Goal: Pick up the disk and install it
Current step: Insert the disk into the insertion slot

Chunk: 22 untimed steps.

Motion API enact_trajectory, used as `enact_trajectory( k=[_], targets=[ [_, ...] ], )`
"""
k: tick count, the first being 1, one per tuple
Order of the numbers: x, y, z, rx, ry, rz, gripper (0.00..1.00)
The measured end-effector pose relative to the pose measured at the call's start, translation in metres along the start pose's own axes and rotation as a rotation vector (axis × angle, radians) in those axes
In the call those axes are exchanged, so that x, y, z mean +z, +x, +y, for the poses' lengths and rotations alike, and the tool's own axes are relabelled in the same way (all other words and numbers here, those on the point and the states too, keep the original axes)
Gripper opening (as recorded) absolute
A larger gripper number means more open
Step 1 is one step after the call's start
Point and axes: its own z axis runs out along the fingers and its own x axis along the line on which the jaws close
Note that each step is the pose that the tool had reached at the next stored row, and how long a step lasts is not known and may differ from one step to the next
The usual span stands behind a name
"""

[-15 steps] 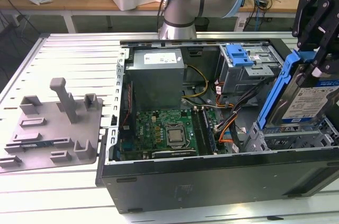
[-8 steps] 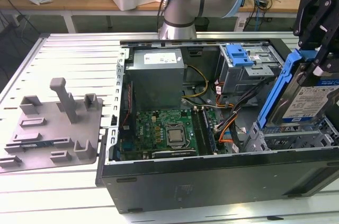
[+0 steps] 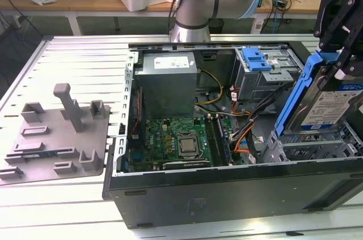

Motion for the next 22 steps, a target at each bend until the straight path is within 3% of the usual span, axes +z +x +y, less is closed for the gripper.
enact_trajectory(
  k=[22],
  targets=[
    [0.0000,0.0023,-0.0002,-0.010,-0.0001,0.0012,0.37]
  ],
)
